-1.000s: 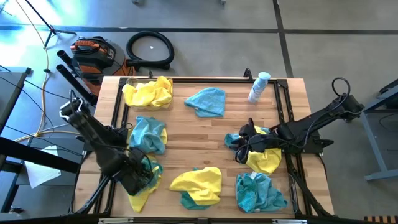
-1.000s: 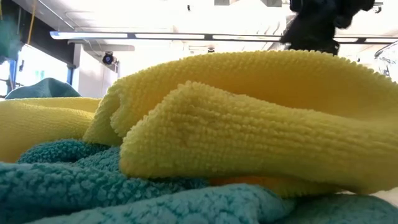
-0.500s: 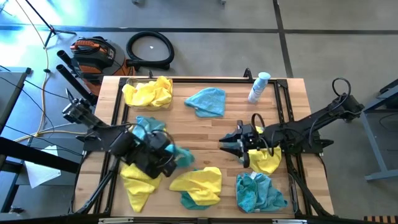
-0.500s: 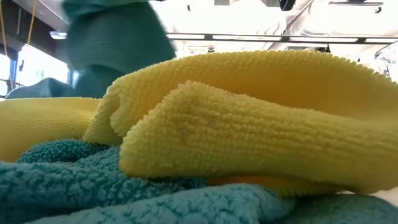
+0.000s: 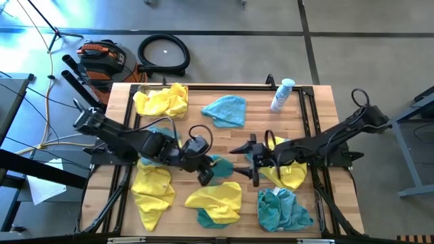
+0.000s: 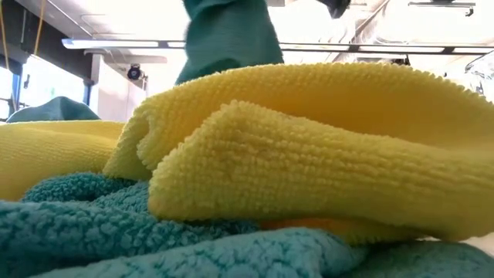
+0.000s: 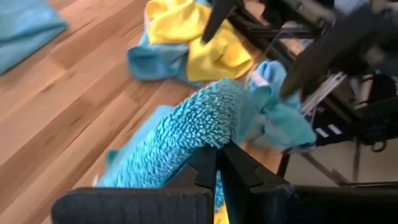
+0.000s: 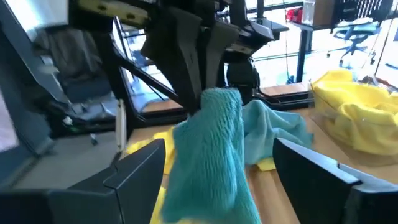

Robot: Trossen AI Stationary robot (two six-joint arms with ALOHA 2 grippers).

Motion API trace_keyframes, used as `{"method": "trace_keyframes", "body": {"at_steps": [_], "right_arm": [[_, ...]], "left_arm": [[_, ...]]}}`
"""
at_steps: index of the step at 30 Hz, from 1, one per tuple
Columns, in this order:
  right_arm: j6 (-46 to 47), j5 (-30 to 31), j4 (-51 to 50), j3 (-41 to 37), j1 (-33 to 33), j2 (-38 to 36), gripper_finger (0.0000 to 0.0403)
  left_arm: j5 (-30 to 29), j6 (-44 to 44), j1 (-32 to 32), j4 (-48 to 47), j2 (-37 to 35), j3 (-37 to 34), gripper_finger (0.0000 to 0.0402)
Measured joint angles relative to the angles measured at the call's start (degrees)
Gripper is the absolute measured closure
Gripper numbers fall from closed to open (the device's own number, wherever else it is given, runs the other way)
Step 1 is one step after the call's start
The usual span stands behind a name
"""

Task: Sort microfiber towel by color & place in baskets
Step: Put the blue towel into the bottom transparent bin

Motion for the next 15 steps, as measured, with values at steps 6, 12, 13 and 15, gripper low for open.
{"method": "trace_keyframes", "body": {"at_steps": [6,12,13,15], "right_arm": [[-0.8,0.0,-10.8,7.6,-0.7,5.3,0.0107],[0.3,-0.3,-24.9,16.3,-1.7,10.7,0.0136],[0.3,-0.2,-26.6,17.6,-1.7,11.3,0.0155],[0.3,-0.4,-29.1,20.0,-1.7,12.0,0.0208]], "left_arm": [[2.2,3.9,2.0,7.1,1.7,0.0,0.0401],[2.1,7.2,2.1,11.5,1.3,0.0,0.0401],[2.1,7.3,2.1,12.1,1.3,0.0,0.0401],[2.1,7.3,1.9,12.5,1.3,0.0,0.0397]]}}
